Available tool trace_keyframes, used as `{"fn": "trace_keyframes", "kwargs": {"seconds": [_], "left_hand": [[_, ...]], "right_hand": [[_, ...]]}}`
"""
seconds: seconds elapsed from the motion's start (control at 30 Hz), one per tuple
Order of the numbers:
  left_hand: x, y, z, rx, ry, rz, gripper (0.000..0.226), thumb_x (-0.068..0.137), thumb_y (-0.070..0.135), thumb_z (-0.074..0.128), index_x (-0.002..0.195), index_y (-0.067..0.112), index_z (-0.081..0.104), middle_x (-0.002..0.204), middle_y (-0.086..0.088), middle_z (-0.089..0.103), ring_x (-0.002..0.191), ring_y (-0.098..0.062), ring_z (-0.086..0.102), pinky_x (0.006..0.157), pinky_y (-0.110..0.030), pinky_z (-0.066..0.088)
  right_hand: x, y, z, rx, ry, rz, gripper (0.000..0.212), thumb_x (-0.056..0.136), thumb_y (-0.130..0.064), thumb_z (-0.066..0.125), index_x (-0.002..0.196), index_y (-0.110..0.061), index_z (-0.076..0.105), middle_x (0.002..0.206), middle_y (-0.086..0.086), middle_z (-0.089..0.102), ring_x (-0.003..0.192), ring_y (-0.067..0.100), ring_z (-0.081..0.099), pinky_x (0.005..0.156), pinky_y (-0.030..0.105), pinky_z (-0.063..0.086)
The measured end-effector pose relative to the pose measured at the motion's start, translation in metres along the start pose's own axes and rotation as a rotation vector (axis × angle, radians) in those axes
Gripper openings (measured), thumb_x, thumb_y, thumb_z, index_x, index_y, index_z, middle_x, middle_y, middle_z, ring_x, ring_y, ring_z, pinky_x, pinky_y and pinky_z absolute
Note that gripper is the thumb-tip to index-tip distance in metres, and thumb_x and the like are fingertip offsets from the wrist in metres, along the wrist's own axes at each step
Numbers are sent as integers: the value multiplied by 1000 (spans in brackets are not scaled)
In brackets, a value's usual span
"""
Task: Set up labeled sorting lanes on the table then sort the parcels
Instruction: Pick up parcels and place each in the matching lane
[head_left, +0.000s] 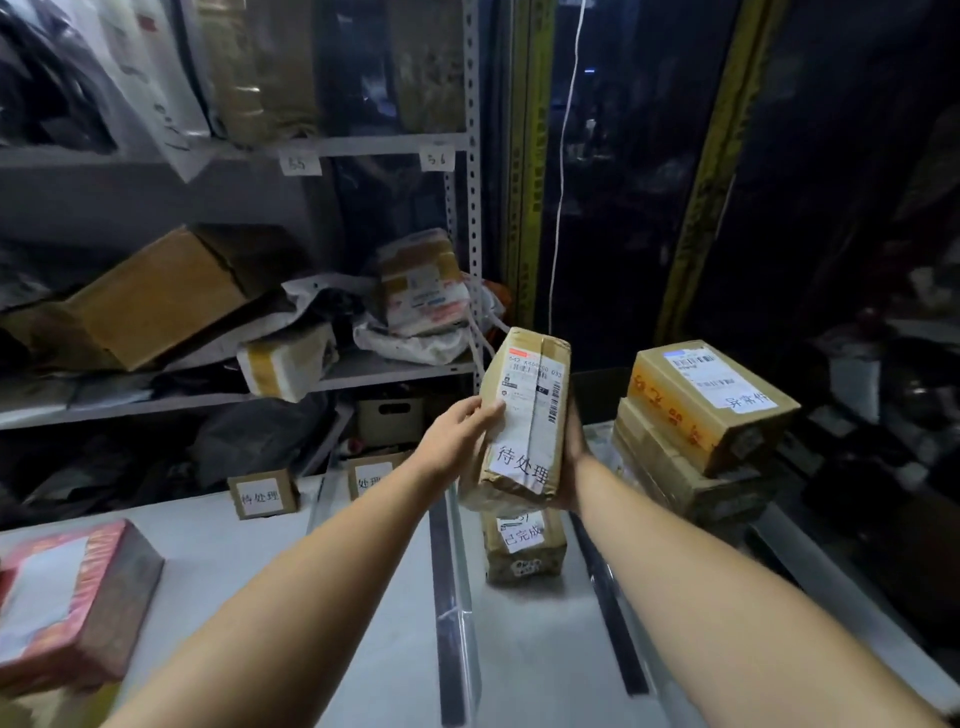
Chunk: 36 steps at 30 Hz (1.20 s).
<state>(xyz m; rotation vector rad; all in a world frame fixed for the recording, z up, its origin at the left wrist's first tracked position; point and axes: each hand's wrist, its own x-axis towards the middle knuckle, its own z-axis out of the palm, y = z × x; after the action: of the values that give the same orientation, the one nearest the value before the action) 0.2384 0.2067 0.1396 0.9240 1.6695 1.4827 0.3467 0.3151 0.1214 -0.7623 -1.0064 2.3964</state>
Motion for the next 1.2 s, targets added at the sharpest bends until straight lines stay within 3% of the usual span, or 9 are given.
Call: {"fn": "trace_keyframes", "kwargs": {"seconds": [0.2, 0.33, 0.43, 0.57, 0.7, 0.83, 0.93, 1.07, 1.2], "left_hand": [[-9, -4, -11, -303, -133, -215, 68, 87, 62, 56, 135, 14, 55, 122, -14, 70, 99, -26, 73, 71, -32, 59], [-4, -6, -14, -345, -9, -41, 93, 67, 56, 70, 138, 2, 45, 132, -25, 60, 112, -37, 64, 80, -41, 60], [-5, -7, -13, -366, -2, -38, 97, 63, 58, 70, 138, 3, 45, 134, -24, 59, 120, -41, 60, 84, -43, 59], [-5, -11, -13, -352, -25, -90, 80, 76, 61, 62, 137, 10, 51, 129, -19, 65, 109, -35, 68, 76, -38, 61], [-7, -13, -10, -366, -47, -155, 52, 101, 52, 34, 131, 18, 59, 111, -11, 74, 87, -22, 75, 66, -29, 58], [-10, -13, -4, -432, -40, -177, 57, 101, 54, 32, 136, 16, 57, 111, -13, 75, 91, -25, 74, 74, -33, 58], [-14, -10, 5, -475, -43, -165, 58, 102, 51, 29, 141, 14, 52, 115, -14, 73, 97, -26, 72, 79, -35, 58], [-13, -3, 21, -451, -60, -131, 56, 104, 48, 28, 141, 12, 49, 123, -18, 68, 99, -26, 71, 78, -33, 61], [-12, -5, 34, -391, -66, -131, 57, 103, 52, 29, 142, 16, 51, 126, -17, 68, 112, -31, 68, 95, -42, 54]], "right_hand": [[-2, 5, 19, -84, -49, 3, 74, 102, -68, 17, 108, -16, 69, 89, 14, 79, 73, 29, 77, 56, 35, 61], [5, 8, 25, -54, -62, -57, 72, 102, -67, 21, 117, -15, 68, 107, 15, 77, 89, 30, 77, 85, 44, 55], [7, 9, 25, -55, -91, -53, 76, 100, -71, 23, 125, -14, 67, 118, 17, 74, 101, 34, 74, 92, 48, 52], [6, 9, 22, -97, -101, -35, 79, 100, -72, 22, 140, -15, 60, 133, 20, 66, 118, 38, 66, 99, 50, 52], [-5, 3, 15, -148, -140, -23, 73, 100, -72, 21, 127, -22, 66, 127, 16, 71, 114, 34, 69, 98, 49, 53], [-13, -1, -1, -278, -188, 27, 65, 86, -71, 59, 130, -24, 68, 132, 19, 67, 128, 44, 59, 111, 67, 38], [-19, -7, -8, -372, -221, 101, 68, 76, -63, 73, 130, -22, 67, 126, 15, 72, 121, 39, 65, 106, 64, 44], [-30, -11, -14, -257, -228, 65, 45, 94, -41, 59, 133, -17, 60, 111, 13, 77, 94, 28, 76, 77, 41, 60], [-33, -12, -23, -159, -238, -2, 31, 104, -30, 48, 127, -15, 61, 111, 15, 76, 94, 29, 76, 80, 43, 63]]}}
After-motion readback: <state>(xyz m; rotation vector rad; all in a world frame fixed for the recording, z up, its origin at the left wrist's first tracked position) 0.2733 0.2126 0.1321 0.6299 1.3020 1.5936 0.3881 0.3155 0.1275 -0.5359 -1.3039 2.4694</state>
